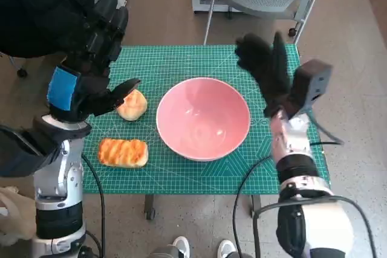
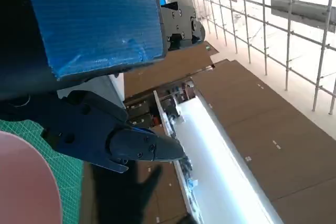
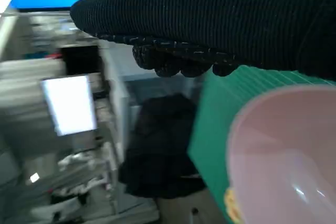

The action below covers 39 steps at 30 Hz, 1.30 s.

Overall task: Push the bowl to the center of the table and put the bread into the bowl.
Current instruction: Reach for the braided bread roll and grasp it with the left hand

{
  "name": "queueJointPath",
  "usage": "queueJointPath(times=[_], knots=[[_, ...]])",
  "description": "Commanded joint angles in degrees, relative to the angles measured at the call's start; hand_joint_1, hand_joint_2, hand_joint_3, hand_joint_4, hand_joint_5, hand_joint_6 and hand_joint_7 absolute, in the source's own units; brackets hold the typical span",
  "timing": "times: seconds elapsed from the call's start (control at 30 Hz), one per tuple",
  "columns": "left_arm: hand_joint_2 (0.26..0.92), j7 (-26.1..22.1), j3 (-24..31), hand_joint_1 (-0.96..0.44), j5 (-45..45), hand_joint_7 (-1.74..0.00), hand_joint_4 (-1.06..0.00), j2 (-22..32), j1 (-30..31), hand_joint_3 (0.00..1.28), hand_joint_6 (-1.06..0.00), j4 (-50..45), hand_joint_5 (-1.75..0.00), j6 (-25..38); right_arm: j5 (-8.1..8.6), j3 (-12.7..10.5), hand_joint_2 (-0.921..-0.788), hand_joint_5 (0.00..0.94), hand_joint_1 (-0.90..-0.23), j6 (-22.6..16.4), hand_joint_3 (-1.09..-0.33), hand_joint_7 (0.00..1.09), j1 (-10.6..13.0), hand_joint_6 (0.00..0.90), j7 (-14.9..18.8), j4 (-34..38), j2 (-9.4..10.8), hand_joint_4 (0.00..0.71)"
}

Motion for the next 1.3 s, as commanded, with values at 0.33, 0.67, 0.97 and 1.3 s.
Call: queueJointPath(times=[0.33, 0.67, 0.97, 1.3], knots=[[0.916, -0.35, -0.19, -0.5, 0.34, -0.25, 0.0, 0.03, -1.0, 0.25, 0.0, 2.0, 0.0, -1.03, 8.71, -3.12, -0.921, 0.002, -0.749, -12.69, -0.842, 0.0, -0.38, 0.37, 18.33, -5.53, 0.08, 0.273], [0.88, -2.05, -2.12, -0.5, 4.46, -0.19, 0.0, 4.11, 1.03, 0.21, 0.0, -0.6, 0.0, 0.64, 15.05, -2.9, -0.921, 0.001, -0.733, -16.73, -0.831, 0.0, 1.21, 0.348, 31.63, -11.72, -0.21, 0.272], [0.71, -15.91, -10.41, -0.19, 25.15, -0.02, 0.0, 36.87, 3.4, 0.04, -0.02, -31.65, 0.0, 45.13, 15.15, -2.0, -0.921, 0.0, -0.737, -16.84, -0.838, 0.0, 2.6, 0.333, 32.35, -13.97, -1.34, 0.269], [0.688, -15.81, -10.59, 0.09, 32.54, -0.06, -0.01, 38.09, 9.63, 0.02, -0.16, -40.8, -0.01, 49.33, 14.95, -1.94, -0.921, 0.0, -0.733, -16.97, -0.842, 0.0, 2.78, 0.322, 31.25, -14.17, -1.2, 0.268]])
